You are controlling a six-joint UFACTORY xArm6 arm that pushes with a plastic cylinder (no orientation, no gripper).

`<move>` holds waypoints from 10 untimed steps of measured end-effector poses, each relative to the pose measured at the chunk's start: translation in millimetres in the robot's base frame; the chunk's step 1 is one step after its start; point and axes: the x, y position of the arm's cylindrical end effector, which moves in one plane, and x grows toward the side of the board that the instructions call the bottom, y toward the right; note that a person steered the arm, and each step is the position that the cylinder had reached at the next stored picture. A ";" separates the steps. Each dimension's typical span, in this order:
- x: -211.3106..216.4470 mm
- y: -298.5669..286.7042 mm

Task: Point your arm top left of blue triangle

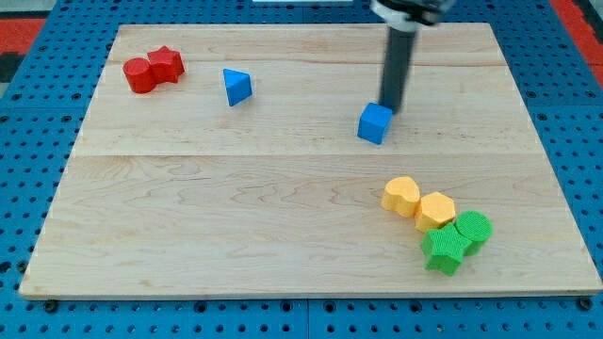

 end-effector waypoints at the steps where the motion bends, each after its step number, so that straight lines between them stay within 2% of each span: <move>1: -23.4 -23.9; 2: -38.6 -59.5; 3: 2.3 -6.9; 4: 22.4 13.0; 5: -30.2 -5.5; 6: -76.9 -88.7; 7: -158.5 -171.8; 8: -184.0 -252.8; 9: -128.0 -211.8; 10: -106.0 -235.6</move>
